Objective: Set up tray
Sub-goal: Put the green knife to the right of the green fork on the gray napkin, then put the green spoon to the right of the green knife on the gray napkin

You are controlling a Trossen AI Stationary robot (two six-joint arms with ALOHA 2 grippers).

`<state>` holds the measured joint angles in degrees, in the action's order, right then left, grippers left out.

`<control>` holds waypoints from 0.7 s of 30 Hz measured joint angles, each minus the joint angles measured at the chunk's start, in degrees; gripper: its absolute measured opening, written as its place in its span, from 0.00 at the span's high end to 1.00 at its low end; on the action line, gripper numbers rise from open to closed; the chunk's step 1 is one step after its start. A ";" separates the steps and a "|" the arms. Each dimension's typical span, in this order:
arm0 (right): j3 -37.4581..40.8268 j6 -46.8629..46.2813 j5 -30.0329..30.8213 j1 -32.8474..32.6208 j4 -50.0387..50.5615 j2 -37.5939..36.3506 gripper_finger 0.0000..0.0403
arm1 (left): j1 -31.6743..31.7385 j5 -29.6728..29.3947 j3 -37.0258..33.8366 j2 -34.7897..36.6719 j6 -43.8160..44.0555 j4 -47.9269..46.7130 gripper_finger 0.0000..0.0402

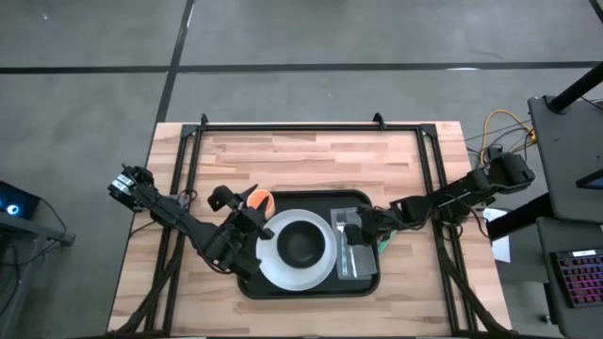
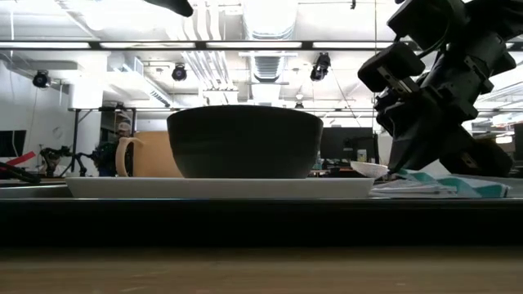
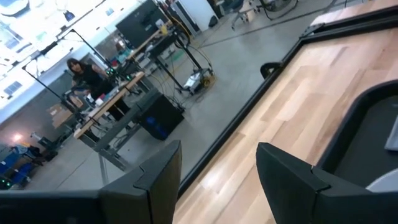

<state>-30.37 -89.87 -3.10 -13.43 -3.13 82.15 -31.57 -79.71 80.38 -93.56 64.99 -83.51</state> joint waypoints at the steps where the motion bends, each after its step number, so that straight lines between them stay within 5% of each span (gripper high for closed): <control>1: 0.00 0.00 0.09 -0.01 0.04 -0.02 0.91 | 0.00 0.52 0.00 0.00 0.00 0.05 0.53; 21: -3.45 6.21 -3.02 -0.32 1.40 -1.66 0.78 | -0.28 1.82 0.00 0.00 0.02 0.38 0.53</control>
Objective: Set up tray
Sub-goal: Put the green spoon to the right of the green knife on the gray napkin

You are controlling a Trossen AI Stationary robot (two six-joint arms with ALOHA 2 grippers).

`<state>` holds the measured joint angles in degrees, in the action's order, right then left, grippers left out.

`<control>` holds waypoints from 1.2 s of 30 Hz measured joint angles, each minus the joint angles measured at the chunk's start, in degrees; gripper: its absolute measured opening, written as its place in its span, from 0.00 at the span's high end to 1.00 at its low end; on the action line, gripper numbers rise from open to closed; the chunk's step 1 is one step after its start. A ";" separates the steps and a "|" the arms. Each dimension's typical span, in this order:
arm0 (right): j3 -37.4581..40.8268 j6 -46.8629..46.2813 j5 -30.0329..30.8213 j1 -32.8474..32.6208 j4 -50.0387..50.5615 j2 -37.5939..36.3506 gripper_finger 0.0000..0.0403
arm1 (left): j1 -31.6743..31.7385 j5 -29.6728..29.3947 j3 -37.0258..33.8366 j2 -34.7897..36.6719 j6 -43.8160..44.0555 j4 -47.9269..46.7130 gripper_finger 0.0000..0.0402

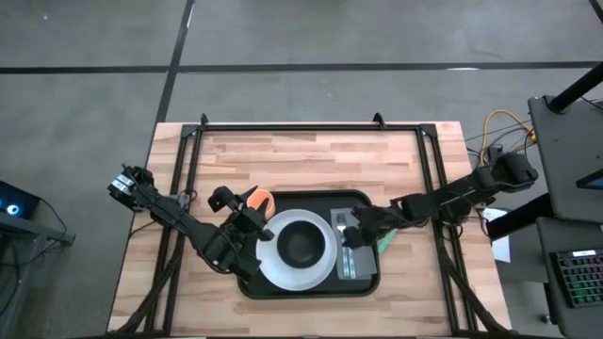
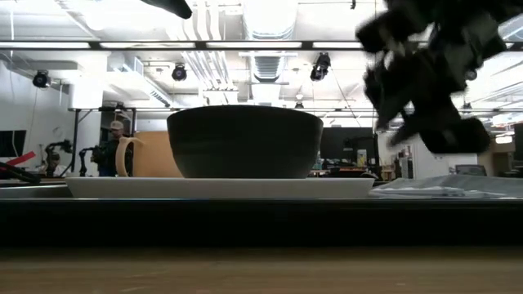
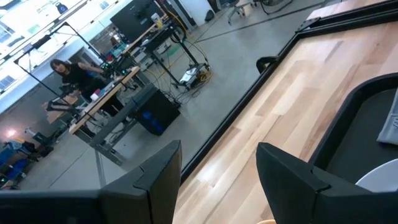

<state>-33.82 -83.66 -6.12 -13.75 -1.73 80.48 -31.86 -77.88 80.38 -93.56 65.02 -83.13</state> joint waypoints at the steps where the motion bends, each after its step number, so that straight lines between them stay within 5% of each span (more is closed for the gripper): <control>1: -0.86 1.48 0.06 -0.43 0.21 -0.76 0.77 | 0.00 0.04 0.00 0.00 0.06 0.04 0.53; 5: -5.28 6.01 4.65 -3.89 12.51 -4.75 0.78 | 0.00 0.03 0.00 0.00 1.76 0.61 0.53; 8: -9.87 4.42 16.68 -8.30 34.51 -8.17 0.78 | 0.02 -0.02 0.17 0.00 2.00 0.66 0.53; 12: -13.02 -12.15 32.72 -17.51 56.45 -11.23 0.76 | 0.02 0.04 0.17 0.02 3.95 0.61 0.53; 17: -11.84 -33.06 45.53 -27.98 59.30 -11.10 0.68 | 0.04 0.06 0.52 0.00 4.29 0.61 0.53; 22: -10.63 -42.92 42.44 -29.37 59.42 -5.47 0.61 | 0.01 -0.05 2.53 0.01 4.33 0.70 0.53; 36: -10.63 -48.41 34.99 -27.51 59.84 10.34 0.53 | -0.79 0.00 5.20 0.02 1.42 0.61 0.53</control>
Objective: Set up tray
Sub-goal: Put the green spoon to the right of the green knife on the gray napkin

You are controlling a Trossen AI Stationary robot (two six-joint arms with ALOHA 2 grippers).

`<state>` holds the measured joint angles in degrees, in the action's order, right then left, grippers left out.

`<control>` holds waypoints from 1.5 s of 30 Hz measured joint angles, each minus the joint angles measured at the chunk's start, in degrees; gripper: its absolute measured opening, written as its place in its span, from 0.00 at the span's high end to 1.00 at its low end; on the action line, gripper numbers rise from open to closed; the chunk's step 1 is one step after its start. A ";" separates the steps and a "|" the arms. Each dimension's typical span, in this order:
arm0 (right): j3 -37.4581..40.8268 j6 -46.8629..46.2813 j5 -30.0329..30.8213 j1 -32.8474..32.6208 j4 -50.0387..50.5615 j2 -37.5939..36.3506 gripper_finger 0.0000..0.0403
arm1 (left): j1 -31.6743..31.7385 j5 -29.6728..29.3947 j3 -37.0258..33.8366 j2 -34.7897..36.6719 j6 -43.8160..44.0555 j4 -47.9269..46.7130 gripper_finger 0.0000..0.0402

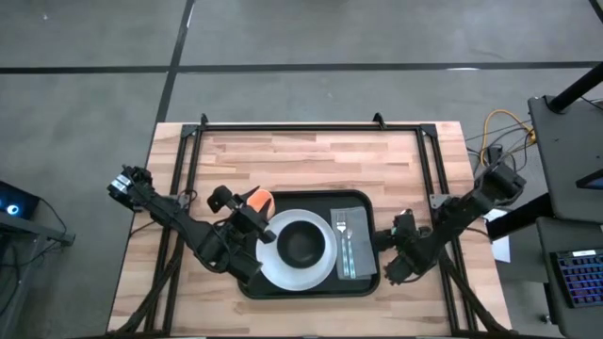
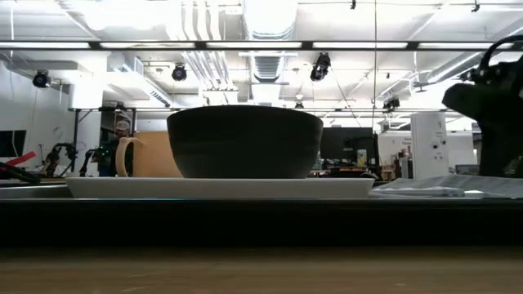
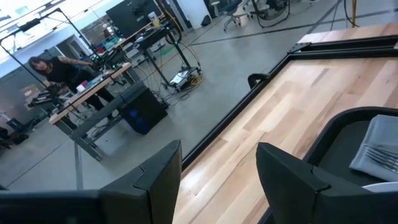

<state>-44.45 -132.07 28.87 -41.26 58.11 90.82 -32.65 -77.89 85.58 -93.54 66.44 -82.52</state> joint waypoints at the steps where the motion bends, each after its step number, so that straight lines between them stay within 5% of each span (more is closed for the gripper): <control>1: 0.00 -0.20 -0.70 0.20 0.07 0.27 0.53 | -0.18 0.02 0.00 0.01 -0.01 0.00 0.53; 14: -0.02 -0.63 -2.61 2.42 0.36 5.91 0.58 | -3.97 0.07 0.19 0.26 -0.14 -0.23 0.53; 45: -0.02 -1.68 -8.38 -2.55 1.05 5.66 0.74 | -5.31 -0.04 2.58 0.37 0.06 0.96 0.53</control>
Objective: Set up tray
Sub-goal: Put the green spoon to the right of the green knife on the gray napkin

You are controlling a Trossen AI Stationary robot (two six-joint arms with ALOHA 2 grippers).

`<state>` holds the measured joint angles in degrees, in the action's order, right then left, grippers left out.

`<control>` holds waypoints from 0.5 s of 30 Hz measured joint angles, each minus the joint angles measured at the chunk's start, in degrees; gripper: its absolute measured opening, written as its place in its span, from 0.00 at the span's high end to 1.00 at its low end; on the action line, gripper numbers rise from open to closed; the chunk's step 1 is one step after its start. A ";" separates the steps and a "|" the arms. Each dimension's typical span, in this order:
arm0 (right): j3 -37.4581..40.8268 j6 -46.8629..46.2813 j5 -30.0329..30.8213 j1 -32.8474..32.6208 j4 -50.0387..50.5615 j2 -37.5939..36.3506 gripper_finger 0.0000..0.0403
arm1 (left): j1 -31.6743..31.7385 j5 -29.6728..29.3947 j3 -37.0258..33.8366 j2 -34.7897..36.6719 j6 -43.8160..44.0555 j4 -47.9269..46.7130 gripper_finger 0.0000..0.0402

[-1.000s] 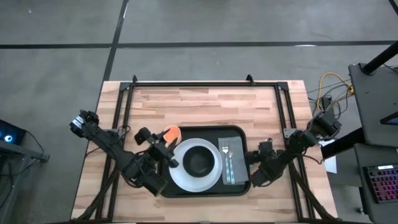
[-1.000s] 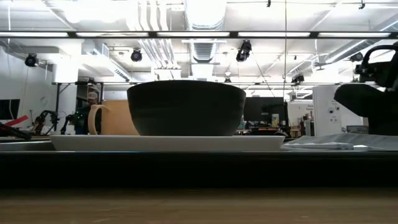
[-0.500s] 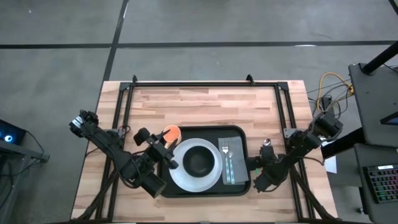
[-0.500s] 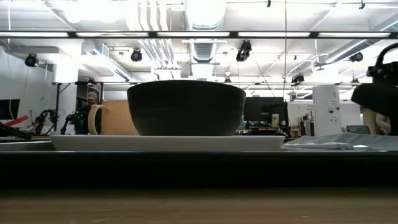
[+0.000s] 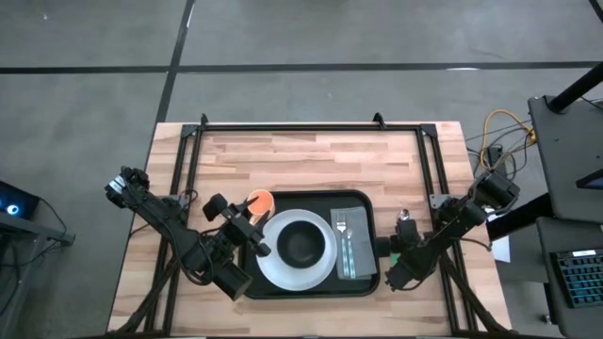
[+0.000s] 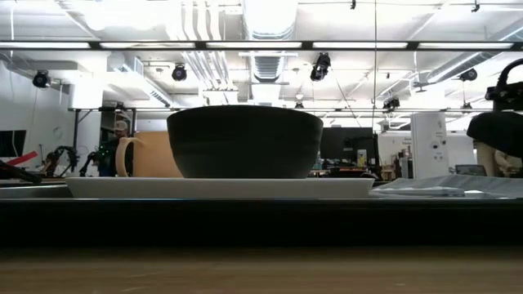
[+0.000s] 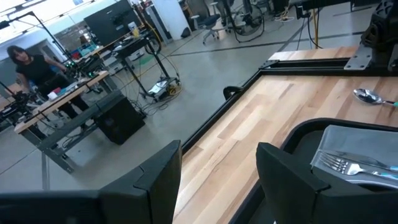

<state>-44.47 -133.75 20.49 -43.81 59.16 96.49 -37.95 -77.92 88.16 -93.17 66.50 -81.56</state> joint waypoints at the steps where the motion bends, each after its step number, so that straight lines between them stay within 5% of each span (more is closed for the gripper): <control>1: 0.09 0.00 -0.15 0.00 0.08 0.00 0.75 | 0.00 0.00 0.00 0.00 0.01 0.02 0.53; 10: 1.09 0.44 -1.44 -0.07 0.45 0.00 0.92 | 0.00 0.01 -0.02 0.00 0.02 0.33 0.53; 15: 1.10 0.64 -1.93 -0.07 0.74 -0.54 0.93 | 0.00 0.01 -0.02 0.00 -0.02 0.37 0.53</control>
<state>-43.36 -133.11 18.56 -43.88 59.90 95.94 -37.95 -77.91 88.14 -93.17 66.48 -81.19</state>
